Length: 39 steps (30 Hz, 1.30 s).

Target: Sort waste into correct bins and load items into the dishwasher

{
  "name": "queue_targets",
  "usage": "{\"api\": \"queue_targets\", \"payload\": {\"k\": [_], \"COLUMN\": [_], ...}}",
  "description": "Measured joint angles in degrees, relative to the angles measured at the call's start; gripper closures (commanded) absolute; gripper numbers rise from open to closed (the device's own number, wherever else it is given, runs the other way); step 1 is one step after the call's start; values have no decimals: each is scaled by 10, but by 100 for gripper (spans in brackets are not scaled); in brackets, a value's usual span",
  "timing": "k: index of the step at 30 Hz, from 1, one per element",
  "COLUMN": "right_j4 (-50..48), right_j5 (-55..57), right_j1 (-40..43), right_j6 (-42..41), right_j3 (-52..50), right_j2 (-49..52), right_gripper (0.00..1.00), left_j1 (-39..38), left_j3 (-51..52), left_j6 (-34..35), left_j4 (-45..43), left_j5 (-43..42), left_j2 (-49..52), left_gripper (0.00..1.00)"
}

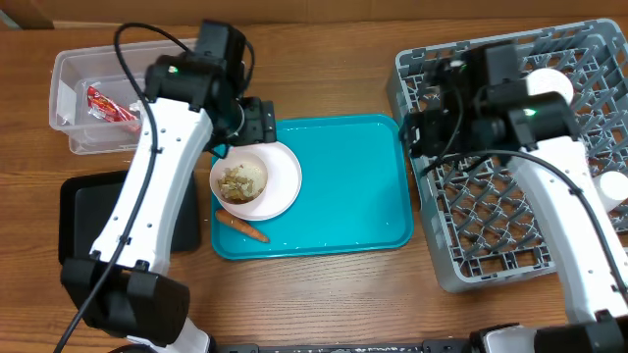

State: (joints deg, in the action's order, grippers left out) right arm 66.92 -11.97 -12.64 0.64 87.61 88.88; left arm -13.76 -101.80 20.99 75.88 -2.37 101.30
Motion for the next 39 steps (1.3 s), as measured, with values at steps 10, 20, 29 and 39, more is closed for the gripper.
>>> {"api": "queue_targets", "payload": {"k": [10,20,29,39], "right_j4": [7,12,14,16], "right_j5": [5,8,10,11], "right_j1": [-20,-20,-20,-20], "right_j6": [-3,-4,-4,-4], "right_j3": [-30,-30,-30,-30], "right_j2": [14,14,14,14], "right_gripper": [16,17,17,17], "left_j1": [-43,-56,-56,-55], "left_j3": [106,171,175,176], "left_j6": [80,116,124,119], "left_j4": [-75,-176,-204,-198], "left_j5": [0,0,0,12], "left_j2": [35,80,140,150], "left_gripper": [14,22,62,96]}}
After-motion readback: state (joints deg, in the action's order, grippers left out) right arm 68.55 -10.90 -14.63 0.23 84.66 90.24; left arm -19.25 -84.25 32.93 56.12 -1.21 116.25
